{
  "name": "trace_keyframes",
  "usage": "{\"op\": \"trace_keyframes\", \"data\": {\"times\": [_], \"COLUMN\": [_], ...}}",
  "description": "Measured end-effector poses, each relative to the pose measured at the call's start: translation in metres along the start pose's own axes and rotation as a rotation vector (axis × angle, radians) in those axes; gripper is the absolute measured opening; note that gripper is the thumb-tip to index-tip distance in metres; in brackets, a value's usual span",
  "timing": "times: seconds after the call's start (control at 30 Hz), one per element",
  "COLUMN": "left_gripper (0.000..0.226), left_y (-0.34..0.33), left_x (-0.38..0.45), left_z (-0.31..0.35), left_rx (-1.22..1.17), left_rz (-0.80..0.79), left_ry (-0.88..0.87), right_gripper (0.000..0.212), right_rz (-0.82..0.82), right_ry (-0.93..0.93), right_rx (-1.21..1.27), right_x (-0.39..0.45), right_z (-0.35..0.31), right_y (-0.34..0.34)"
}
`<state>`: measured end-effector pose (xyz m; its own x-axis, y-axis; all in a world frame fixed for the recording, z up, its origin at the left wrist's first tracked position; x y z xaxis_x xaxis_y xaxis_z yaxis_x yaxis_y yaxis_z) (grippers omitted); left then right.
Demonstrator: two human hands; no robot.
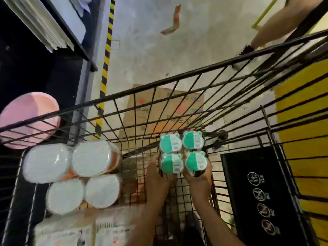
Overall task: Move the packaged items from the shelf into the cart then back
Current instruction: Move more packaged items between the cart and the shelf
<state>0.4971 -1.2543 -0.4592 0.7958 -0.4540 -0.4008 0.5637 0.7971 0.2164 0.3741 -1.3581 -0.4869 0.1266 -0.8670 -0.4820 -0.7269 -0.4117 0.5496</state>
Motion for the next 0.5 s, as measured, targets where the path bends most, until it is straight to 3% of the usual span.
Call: {"op": "trace_keyframes", "data": {"times": [0.2, 0.5], "left_gripper": [0.062, 0.086], "left_y": [-0.013, 0.006], "left_x": [0.009, 0.012], "left_z": [-0.001, -0.02], "left_rx": [-0.031, -0.012], "left_rz": [0.034, 0.005], "left_ry": [-0.094, -0.054], "right_gripper": [0.084, 0.086], "right_rz": [0.068, 0.043], "right_ry": [0.056, 0.148], "right_rx": [-0.015, -0.111], "right_x": [0.006, 0.002], "right_z": [0.006, 0.007], "right_y": [-0.001, -0.005]}}
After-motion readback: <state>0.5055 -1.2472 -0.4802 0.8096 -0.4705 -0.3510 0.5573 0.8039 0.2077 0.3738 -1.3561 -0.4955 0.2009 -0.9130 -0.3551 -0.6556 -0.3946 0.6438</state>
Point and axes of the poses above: each hand's wrist, its own x-axis towards the middle knuckle, its own y-axis out of the back of the hand, z = x × y, the point moved 5 cm from there along x, towards the middle knuckle, and after that the axes turned 15 degrees about -x, right-handed, at the moved point
